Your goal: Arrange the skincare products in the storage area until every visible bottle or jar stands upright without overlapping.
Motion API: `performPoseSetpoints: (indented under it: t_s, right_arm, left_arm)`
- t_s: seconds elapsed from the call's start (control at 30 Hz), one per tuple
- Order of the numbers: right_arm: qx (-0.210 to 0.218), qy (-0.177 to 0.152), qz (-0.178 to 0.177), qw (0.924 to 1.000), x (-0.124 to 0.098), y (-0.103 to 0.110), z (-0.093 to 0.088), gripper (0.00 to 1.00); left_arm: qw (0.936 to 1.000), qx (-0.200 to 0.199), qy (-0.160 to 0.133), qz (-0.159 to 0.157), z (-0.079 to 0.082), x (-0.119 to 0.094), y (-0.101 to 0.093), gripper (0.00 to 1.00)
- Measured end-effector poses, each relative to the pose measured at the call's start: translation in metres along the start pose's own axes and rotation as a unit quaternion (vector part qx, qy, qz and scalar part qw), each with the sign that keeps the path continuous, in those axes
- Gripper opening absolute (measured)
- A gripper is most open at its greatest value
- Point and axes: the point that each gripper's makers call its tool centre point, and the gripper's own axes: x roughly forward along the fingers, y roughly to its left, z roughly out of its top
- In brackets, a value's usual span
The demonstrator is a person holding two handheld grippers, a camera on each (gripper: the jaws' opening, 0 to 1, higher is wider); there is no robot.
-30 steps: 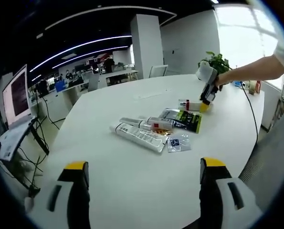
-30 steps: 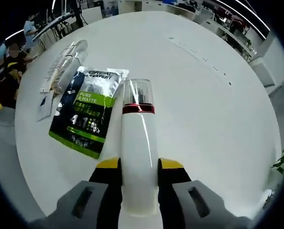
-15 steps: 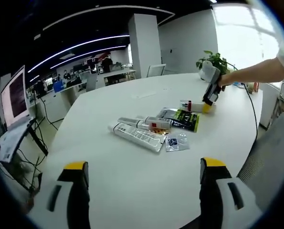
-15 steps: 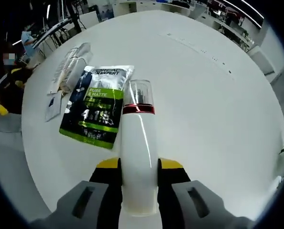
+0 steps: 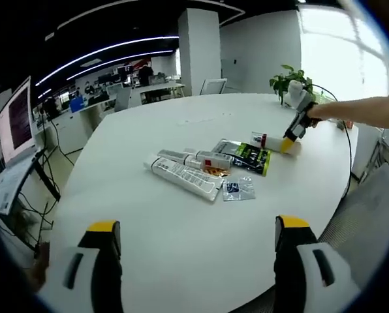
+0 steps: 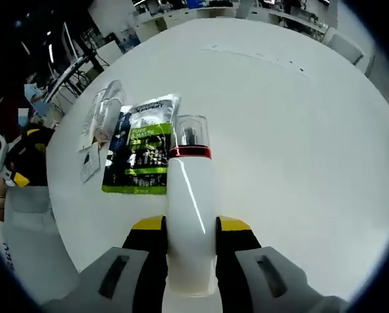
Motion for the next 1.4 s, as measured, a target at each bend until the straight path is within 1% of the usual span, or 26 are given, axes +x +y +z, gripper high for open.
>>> performPoseSetpoints:
  t_s: [0.03, 0.1, 0.2, 0.33, 0.37, 0.4, 0.43, 0.53, 0.57, 0.73, 0.77, 0.83, 0.87, 0.9, 0.93, 1.0, 1.03, 1.13, 1.17, 1.2, 1.23, 1.3, 1.37, 1.4]
  right_arm:
    - [0.003, -0.005, 0.003, 1.0, 0.0, 0.0, 0.0, 0.26]
    - [0.02, -0.009, 0.015, 0.9996, -0.001, 0.009, -0.004, 0.27]
    - [0.062, -0.021, 0.037, 0.9972, -0.004, 0.009, -0.007, 0.27]
    - [0.094, -0.037, 0.054, 0.9934, -0.007, 0.008, -0.009, 0.27]
    - [0.111, -0.046, 0.063, 0.9907, -0.008, 0.009, -0.008, 0.27]
    - [0.117, -0.047, 0.069, 0.9896, -0.008, 0.01, -0.009, 0.27]
    - [0.128, -0.053, 0.083, 0.9868, -0.009, 0.012, -0.009, 0.27]
    - [0.149, -0.06, 0.104, 0.9814, -0.01, 0.015, -0.013, 0.27]
    - [0.154, -0.068, 0.107, 0.9799, -0.01, 0.012, -0.012, 0.27]
    - [0.182, -0.078, 0.122, 0.9725, -0.009, 0.017, -0.019, 0.27]
    - [0.187, -0.085, 0.128, 0.9703, -0.01, 0.018, -0.018, 0.27]
    - [0.208, -0.088, 0.14, 0.964, -0.011, 0.02, -0.019, 0.27]
    - [0.213, -0.094, 0.143, 0.9619, -0.011, 0.021, -0.02, 0.27]
    - [0.217, -0.094, 0.145, 0.9608, -0.012, 0.022, -0.02, 0.27]
    - [0.225, -0.096, 0.15, 0.9581, -0.012, 0.023, -0.021, 0.27]
    - [0.244, -0.109, 0.163, 0.9497, -0.013, 0.026, -0.021, 0.27]
    - [0.251, -0.111, 0.168, 0.9468, -0.014, 0.027, -0.022, 0.27]
    - [0.279, -0.128, 0.193, 0.932, -0.016, 0.033, -0.023, 0.26]
    - [0.287, -0.134, 0.198, 0.9279, -0.016, 0.035, -0.023, 0.26]
    - [0.298, -0.141, 0.204, 0.9219, -0.017, 0.036, -0.023, 0.26]
    - [0.303, -0.146, 0.207, 0.9187, -0.017, 0.037, -0.024, 0.26]
    - [0.315, -0.153, 0.215, 0.9117, -0.017, 0.039, -0.025, 0.26]
    - [0.324, -0.158, 0.226, 0.9053, -0.017, 0.043, -0.027, 0.26]
    - [0.33, -0.162, 0.232, 0.9007, -0.018, 0.046, -0.028, 0.26]
  left_arm:
    - [1.0, -0.001, 0.001, 0.0, 0.001, 0.001, 0.0, 0.93]
    - [1.0, 0.001, 0.003, 0.0, 0.002, 0.001, -0.002, 0.94]
    - [0.9998, 0.01, 0.01, -0.01, 0.004, 0.005, -0.005, 0.94]
    - [0.9994, 0.015, 0.012, -0.027, 0.009, 0.011, -0.009, 0.94]
    - [0.9993, 0.014, 0.012, -0.032, 0.011, 0.013, -0.011, 0.94]
    - [0.9992, 0.012, 0.011, -0.035, 0.012, 0.014, -0.012, 0.94]
    - [0.999, 0.013, 0.009, -0.041, 0.015, 0.016, -0.014, 0.94]
    - [0.9986, 0.015, 0.007, -0.051, 0.019, 0.022, -0.018, 0.94]
    - [0.9982, 0.015, 0.01, -0.058, 0.02, 0.025, -0.021, 0.93]
    - [0.9968, 0.014, 0.006, -0.079, 0.027, 0.035, -0.033, 0.91]
    - [0.9963, 0.017, 0.008, -0.084, 0.027, 0.036, -0.035, 0.9]
    - [0.9956, 0.018, 0.009, -0.092, 0.028, 0.04, -0.039, 0.89]
    - [0.9952, 0.018, 0.009, -0.096, 0.029, 0.042, -0.04, 0.88]
    - [0.9947, 0.016, 0.01, -0.101, 0.029, 0.043, -0.042, 0.87]
    - [0.9942, 0.013, 0.012, -0.106, 0.028, 0.044, -0.046, 0.86]
    - [0.9932, 0.004, 0.016, -0.116, 0.028, 0.046, -0.051, 0.85]
    - [0.9928, 0.003, 0.016, -0.119, 0.028, 0.047, -0.053, 0.85]
    - [0.9913, -0.002, 0.016, -0.131, 0.03, 0.051, -0.057, 0.84]
    - [0.9902, -0.009, 0.015, -0.138, 0.03, 0.052, -0.06, 0.84]
    - [0.989, -0.017, 0.013, -0.146, 0.031, 0.053, -0.062, 0.84]
    - [0.9855, -0.043, 0.008, -0.164, 0.033, 0.054, -0.069, 0.83]
    - [0.9809, -0.071, 0.006, -0.181, 0.035, 0.055, -0.073, 0.82]
    - [0.9797, -0.072, 0.006, -0.187, 0.034, 0.058, -0.074, 0.81]
    - [0.9783, -0.077, 0.006, -0.192, 0.034, 0.059, -0.076, 0.81]
